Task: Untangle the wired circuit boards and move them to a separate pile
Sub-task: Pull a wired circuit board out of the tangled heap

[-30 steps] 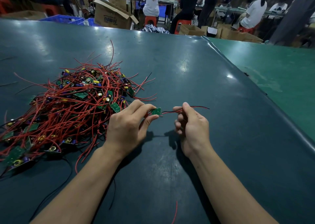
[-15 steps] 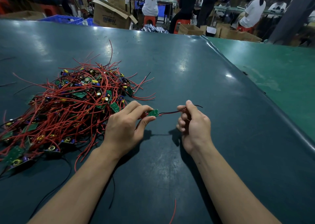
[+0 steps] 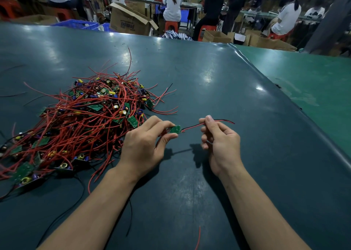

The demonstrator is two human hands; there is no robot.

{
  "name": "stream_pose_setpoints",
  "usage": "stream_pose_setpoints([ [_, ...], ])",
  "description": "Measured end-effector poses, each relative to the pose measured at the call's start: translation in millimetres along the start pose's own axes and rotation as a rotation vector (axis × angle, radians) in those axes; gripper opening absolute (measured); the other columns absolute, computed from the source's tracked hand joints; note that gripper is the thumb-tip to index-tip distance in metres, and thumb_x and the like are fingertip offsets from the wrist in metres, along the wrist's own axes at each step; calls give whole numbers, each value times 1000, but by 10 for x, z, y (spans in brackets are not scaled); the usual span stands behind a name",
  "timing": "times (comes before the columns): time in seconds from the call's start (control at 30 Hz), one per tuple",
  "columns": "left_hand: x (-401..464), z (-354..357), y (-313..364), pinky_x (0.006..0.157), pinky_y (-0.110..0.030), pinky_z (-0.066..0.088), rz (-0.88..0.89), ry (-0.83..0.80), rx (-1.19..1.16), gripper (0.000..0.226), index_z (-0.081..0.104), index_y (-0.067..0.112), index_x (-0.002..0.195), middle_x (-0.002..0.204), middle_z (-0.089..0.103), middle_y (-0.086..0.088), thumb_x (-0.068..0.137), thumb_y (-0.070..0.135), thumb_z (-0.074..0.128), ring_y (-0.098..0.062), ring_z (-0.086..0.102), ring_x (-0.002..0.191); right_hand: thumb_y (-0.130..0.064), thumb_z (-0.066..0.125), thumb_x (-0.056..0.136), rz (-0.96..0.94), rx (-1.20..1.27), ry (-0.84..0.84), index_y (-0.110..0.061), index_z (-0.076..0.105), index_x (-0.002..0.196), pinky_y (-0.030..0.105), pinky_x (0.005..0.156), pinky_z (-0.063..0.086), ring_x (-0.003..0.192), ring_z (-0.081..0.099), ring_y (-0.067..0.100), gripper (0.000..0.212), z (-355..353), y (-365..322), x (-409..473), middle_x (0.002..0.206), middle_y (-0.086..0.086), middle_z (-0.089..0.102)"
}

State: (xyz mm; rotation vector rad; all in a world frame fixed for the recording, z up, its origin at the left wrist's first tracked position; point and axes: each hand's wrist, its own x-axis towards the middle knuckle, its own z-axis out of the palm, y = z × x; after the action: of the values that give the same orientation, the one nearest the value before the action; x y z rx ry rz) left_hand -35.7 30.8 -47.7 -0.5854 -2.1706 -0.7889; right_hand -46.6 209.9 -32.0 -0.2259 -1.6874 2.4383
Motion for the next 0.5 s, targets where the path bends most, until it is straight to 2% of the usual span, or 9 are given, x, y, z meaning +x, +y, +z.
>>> stream_pose_setpoints([
  [0.2,0,4,9,55,-39,53,23,-10,-6,23,71,8,100,87,64,-2,88,27,69,-25,63,70,-25,62,95,29,-46,58,-14,69,63,18,35,31,38,38,7,34,4,8,18,49,-6,48],
  [0.33,6,3,-6,57,-37,53,9,32,36,22,72,9,100,87,65,-1,89,27,69,-24,64,72,-21,62,96,-45,-21,193,-11,71,69,18,35,31,40,40,5,31,-38,-16,61,52,-5,55],
  [0.5,2,17,2,57,-35,52,20,45,56,20,72,9,99,87,65,0,90,27,69,-21,64,73,-19,60,96,-59,89,355,-7,69,70,20,36,32,41,40,6,30,-135,-65,127,52,-4,53],
])
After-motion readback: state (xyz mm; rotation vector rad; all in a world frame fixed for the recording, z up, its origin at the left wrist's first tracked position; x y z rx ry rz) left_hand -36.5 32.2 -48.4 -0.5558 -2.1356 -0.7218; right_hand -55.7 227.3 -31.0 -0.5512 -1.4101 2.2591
